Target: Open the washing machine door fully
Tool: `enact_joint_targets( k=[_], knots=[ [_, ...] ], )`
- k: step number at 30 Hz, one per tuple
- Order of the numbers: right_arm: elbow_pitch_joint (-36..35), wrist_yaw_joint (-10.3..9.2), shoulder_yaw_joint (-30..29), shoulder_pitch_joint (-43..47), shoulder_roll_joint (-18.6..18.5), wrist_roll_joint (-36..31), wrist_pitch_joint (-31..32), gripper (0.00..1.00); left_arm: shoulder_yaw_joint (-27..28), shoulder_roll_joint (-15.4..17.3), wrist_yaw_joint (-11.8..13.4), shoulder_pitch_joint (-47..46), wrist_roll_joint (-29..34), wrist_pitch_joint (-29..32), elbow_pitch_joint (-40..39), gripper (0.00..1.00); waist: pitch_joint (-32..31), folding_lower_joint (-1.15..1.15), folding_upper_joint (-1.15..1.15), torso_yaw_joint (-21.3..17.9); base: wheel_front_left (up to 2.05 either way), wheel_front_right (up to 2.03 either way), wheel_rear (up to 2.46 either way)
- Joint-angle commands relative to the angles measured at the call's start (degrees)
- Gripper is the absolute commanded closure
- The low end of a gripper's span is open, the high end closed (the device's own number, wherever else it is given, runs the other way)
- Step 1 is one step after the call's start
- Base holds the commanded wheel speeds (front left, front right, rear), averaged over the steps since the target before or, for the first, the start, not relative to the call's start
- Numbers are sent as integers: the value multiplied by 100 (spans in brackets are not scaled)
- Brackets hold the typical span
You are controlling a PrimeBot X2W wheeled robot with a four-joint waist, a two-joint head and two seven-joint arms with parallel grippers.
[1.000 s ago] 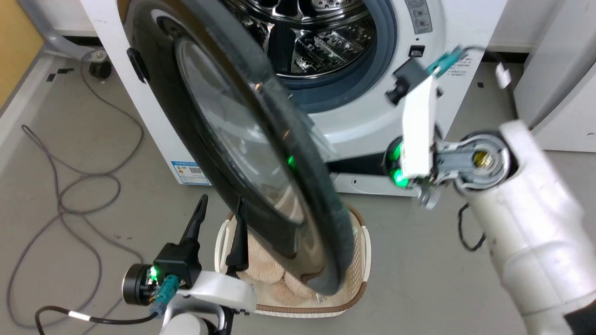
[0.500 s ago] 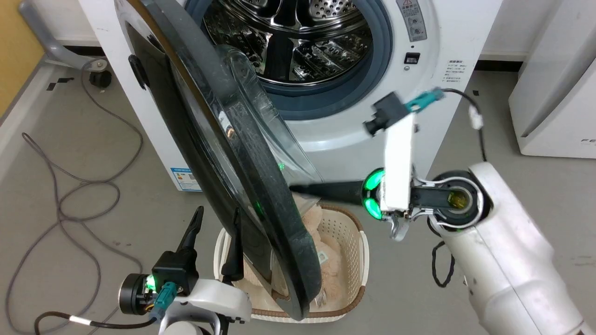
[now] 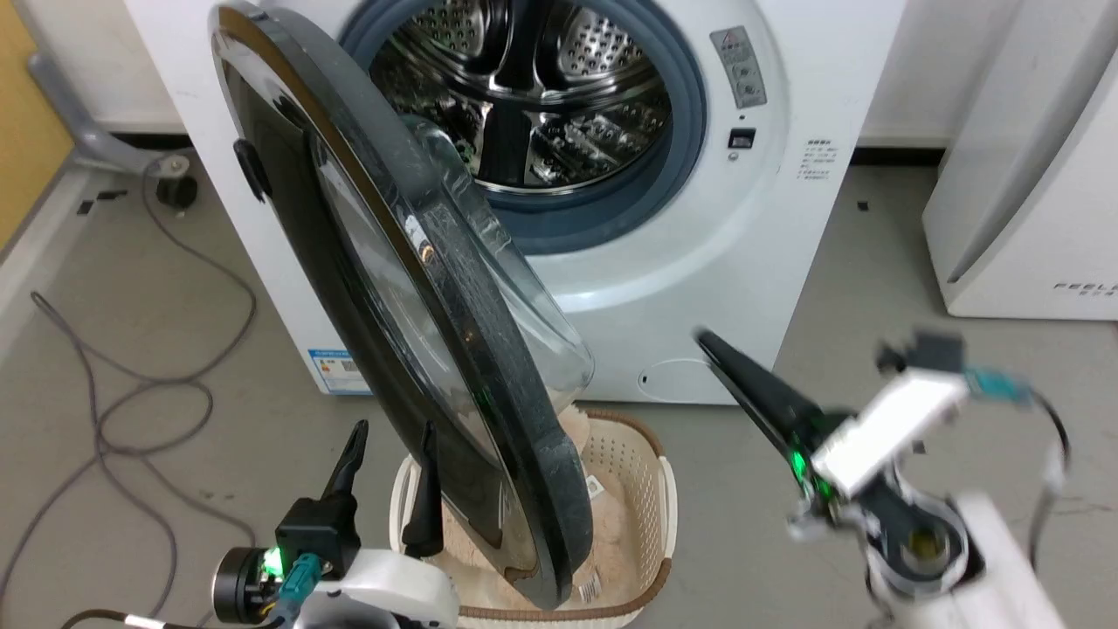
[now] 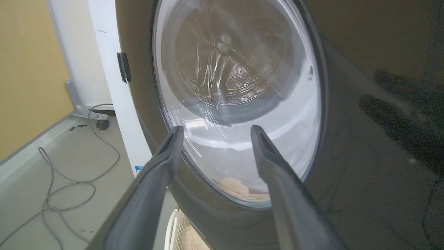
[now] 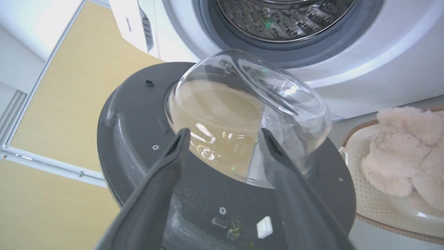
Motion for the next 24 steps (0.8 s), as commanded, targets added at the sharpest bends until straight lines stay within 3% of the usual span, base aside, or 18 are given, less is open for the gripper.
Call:
enact_joint_targets(
  k=[1, 10, 15, 24],
  knots=[
    [-83, 6, -43, 328, -30, -147, -324, 0, 25, 12, -32, 94, 27, -32, 31, 0, -57, 0, 0, -35, 0, 0, 0],
    [-71, 6, -131, 1521, -118, -1588, -2464, 0, 93, 14, -35, 206, 41, -32, 71, 0, -112, 0, 0, -150, 0, 0, 0],
    [-132, 6, -493, 1978, -231, -2579, -3439, 0, 118, 14, -62, 243, 53, -32, 118, 0, -190, 0, 0, -174, 0, 0, 0],
    [-697, 6, -1770, 2445, -2, -5675, -3911, 0, 245, 51, -63, 335, 75, -32, 108, 0, -269, 0, 0, -294, 0, 0, 0]
  ],
)
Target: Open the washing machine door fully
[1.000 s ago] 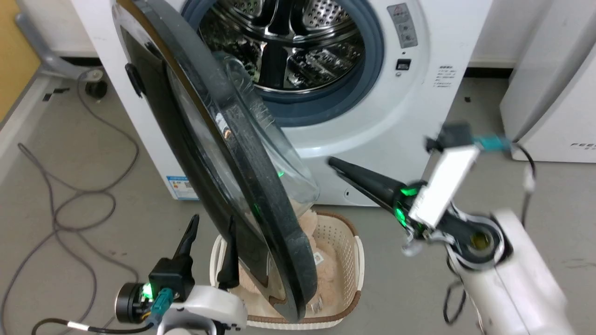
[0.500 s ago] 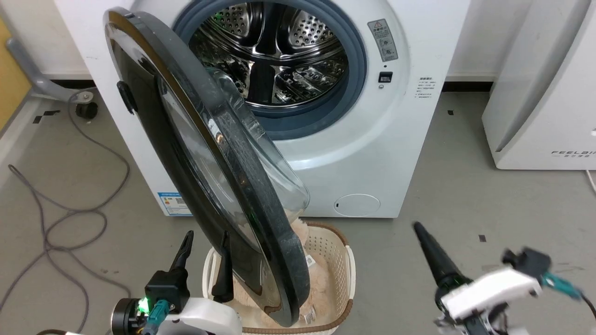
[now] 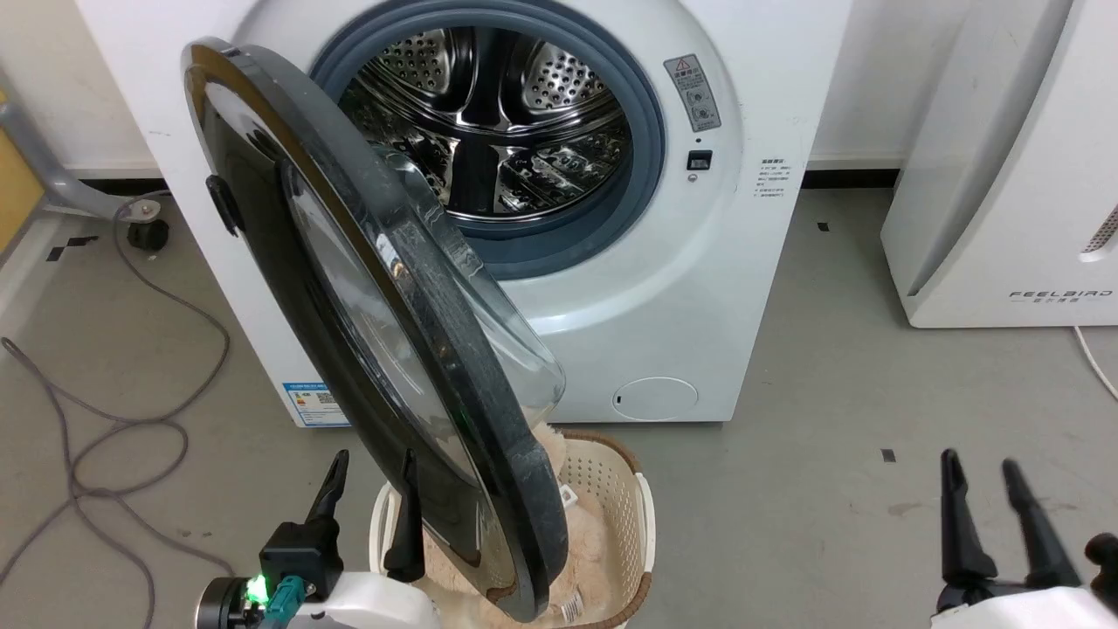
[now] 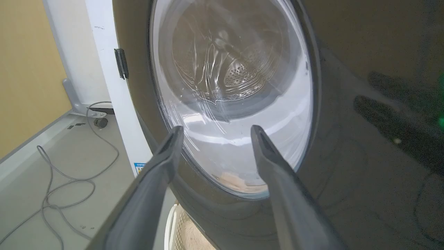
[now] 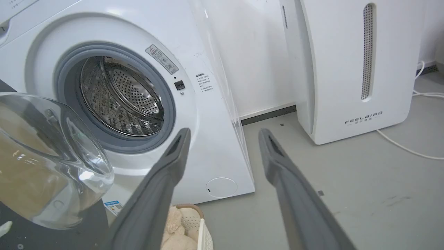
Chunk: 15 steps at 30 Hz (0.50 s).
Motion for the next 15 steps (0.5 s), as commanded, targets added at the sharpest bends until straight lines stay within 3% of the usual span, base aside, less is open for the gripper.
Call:
enact_joint_targets(
  k=[1, 8, 15],
  knots=[
    [-251, 5, -141, 100, 106, -509, -25, 0, 25, 37, -15, 68, 68, -32, -6, 0, 8, 0, 0, -7, 0, 0, 0],
    [-1151, 5, -154, 302, 240, -2179, 360, 0, 70, 44, -20, 67, 108, -32, -26, 0, 9, 0, 0, -26, 0, 0, 0],
    [-1395, 5, 139, 547, 247, -2336, 672, 0, 82, 72, -41, 86, 154, -32, -27, 0, 18, 0, 0, -22, 0, 0, 0]
  ],
)
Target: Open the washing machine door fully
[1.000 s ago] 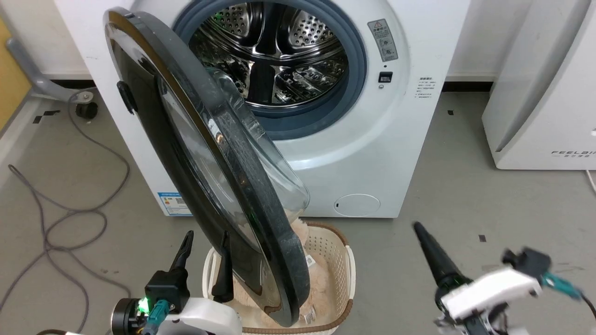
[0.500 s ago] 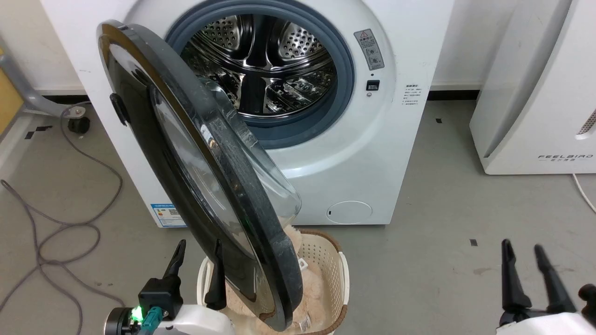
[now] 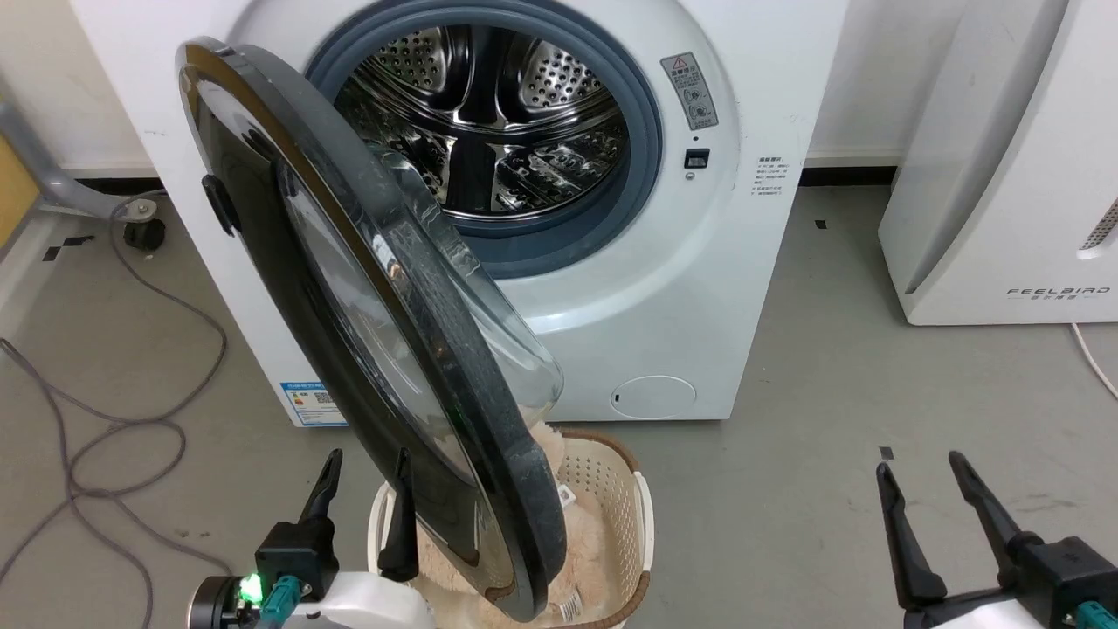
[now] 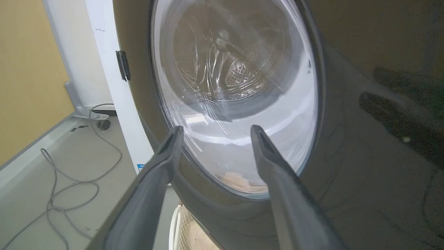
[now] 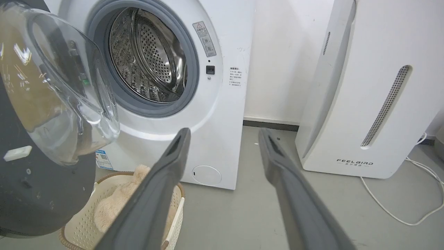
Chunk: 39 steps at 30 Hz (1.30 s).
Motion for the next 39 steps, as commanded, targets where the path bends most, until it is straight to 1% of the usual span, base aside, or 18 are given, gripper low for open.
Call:
enact_joint_targets(
  k=[1, 3, 4, 5, 6, 7, 16, 21, 25, 27, 34, 39],
  knots=[
    [-18, 2, 28, 118, 25, 65, 15, 0, 15, 49, -41, 84, 63, -32, -17, 0, 6, 0, 0, 8, 0, 0, 0],
    [21, 2, 39, 138, 26, 154, 16, 0, 2, 63, -49, 83, 84, -32, 3, 0, 13, 0, 0, 9, 0, 0, 0],
    [31, 2, 38, 138, 26, 172, 7, 0, 0, 64, -52, 80, 86, -32, 8, 2, 18, 0, 0, 8, 0, 0, 0],
    [53, 2, 33, 137, 26, 217, 7, 0, 3, 66, -49, 79, 87, -32, 11, 35, 20, 0, 0, 5, 0, 0, 0],
    [69, 2, 38, 132, 26, 236, 2, 0, 4, 67, -48, 79, 88, -32, 15, 62, 20, 0, 0, 4, 0, 0, 0],
    [81, 2, 46, 128, 26, 243, -5, 0, 1, 69, -52, 80, 90, -32, 21, 99, 21, 0, 0, 4, 0, 0, 0],
    [142, 2, 81, 103, 26, 310, -14, 0, 15, 67, -99, 64, 33, -32, 1, 100, 13, 0, 0, -2, 0, 0, 0],
    [159, 2, 80, 107, 27, 301, 6, 0, 71, 57, -58, 7, -25, -32, -200, 100, -11, 0, 0, 11, 0, 0, 0],
    [202, 2, 70, 126, 27, 324, 76, 0, 133, 69, -24, -35, -14, -32, -648, 100, -61, 0, 0, 16, 0, 0, 0],
    [218, 2, 48, 141, 27, 331, 89, 0, 136, 93, -67, -62, -20, -32, -931, 100, -83, 0, 0, 19, 0, 0, 0],
    [279, 2, 22, 132, 27, 384, 66, 0, 156, 198, -62, -265, 131, -32, -2144, 100, -124, 0, 0, 14, 0, 0, 0],
    [320, 2, 12, 111, 27, 388, 55, 0, -2, 183, -117, -453, 199, -32, -3022, 100, -111, 0, 0, 27, 0, 0, 0]
  ],
)
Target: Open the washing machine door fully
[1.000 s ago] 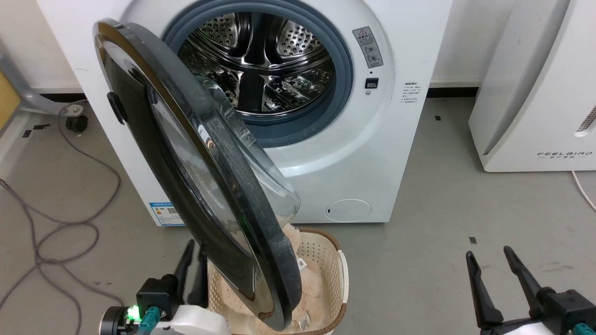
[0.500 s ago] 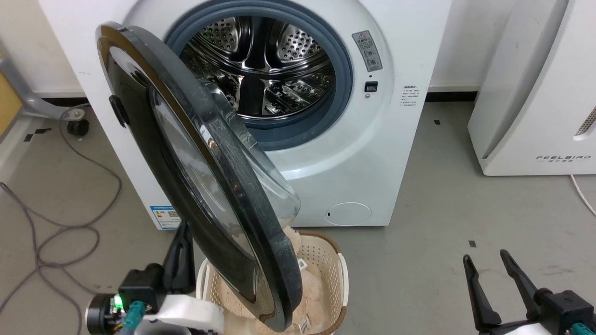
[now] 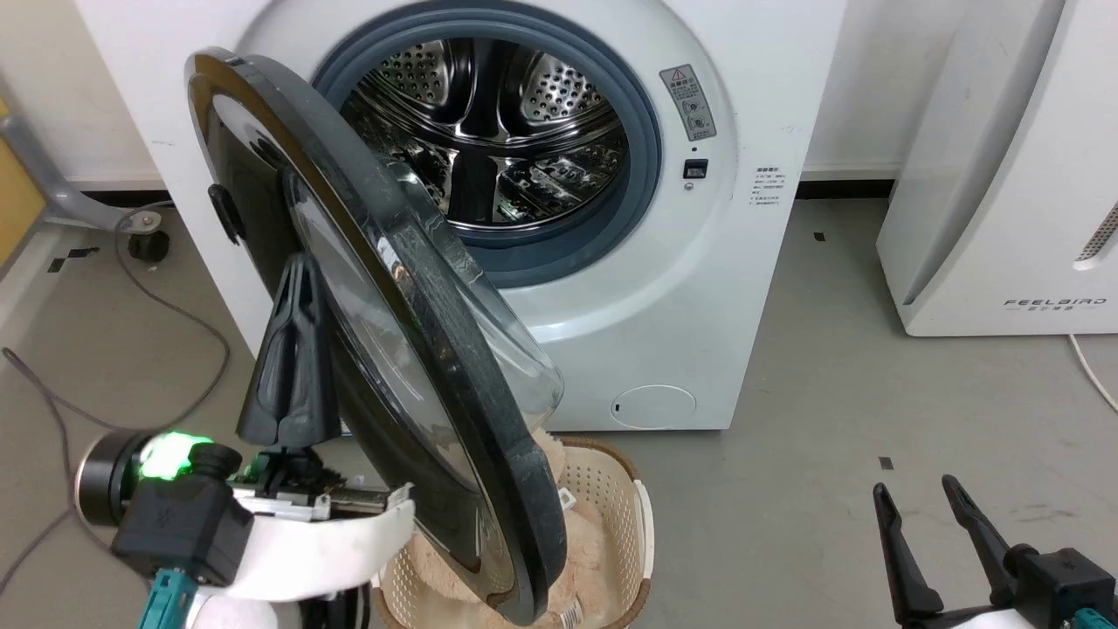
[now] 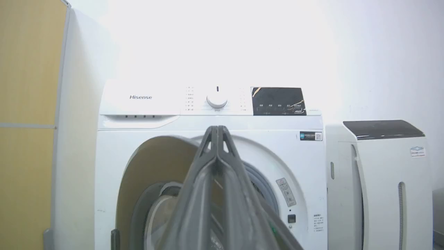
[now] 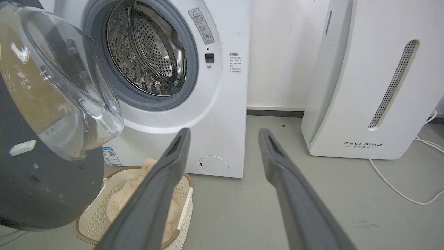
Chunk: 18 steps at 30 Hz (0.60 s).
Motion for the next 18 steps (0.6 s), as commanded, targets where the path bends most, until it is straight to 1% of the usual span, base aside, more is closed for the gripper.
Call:
enact_joint_targets(
  k=[1, 5, 11, 14, 18],
  knots=[
    [26, 3, -9, 26, 26, 31, -17, 0, -75, 9, -32, -113, 29, -30, -171, 100, 12, 0, 0, 8, 0, 0, 0],
    [37, 3, -1, 18, 26, 32, -25, 0, -423, -50, -121, -293, -16, 1, -601, 100, 34, 0, 0, 11, 0, 0, 0],
    [39, 3, -5, -9, 26, 39, -23, 0, -1236, -120, -408, -494, -221, 231, -1046, 100, 31, 0, 0, -43, 0, 0, 0],
    [39, 3, -14, 6, 26, 32, -17, 0, -1758, -141, -556, -472, -344, 465, -1085, 100, 34, 0, 0, -44, 0, 0, 0],
    [-11, 3, -5, 13, 26, 33, -9, 0, -2451, -158, -703, -326, -573, 855, -837, 100, 51, 0, 0, -35, 0, 0, 0]
  ],
)
